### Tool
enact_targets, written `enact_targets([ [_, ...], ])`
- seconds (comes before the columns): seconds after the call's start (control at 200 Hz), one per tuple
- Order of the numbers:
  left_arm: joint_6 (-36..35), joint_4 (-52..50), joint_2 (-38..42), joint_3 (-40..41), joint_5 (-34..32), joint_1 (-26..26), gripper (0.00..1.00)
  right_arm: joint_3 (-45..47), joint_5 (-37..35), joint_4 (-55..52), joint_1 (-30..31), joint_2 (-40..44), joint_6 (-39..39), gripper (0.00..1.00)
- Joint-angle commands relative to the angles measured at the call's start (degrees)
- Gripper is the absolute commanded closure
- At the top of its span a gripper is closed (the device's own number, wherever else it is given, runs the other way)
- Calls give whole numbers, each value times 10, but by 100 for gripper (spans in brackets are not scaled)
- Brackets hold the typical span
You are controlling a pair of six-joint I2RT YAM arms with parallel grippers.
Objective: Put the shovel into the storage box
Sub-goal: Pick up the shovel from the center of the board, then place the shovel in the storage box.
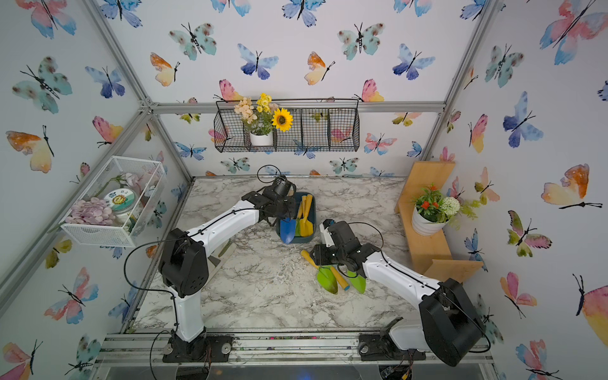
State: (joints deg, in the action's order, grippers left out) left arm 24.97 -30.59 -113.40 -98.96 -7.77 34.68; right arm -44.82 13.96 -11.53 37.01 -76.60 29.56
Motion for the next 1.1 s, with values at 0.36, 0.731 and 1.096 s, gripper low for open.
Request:
enact_targets([
  [0.36,-43,12,-98,-89,14,-33,94,0,6,-4,3,10,9,48],
  [0.731,-43,26,-128,-80,4,-36,93,-6,0,-12,3,7,9,48],
  [1.096,-34,25,-111,-61,1,-37,70,-9,-5,-15,3,4,5,48],
])
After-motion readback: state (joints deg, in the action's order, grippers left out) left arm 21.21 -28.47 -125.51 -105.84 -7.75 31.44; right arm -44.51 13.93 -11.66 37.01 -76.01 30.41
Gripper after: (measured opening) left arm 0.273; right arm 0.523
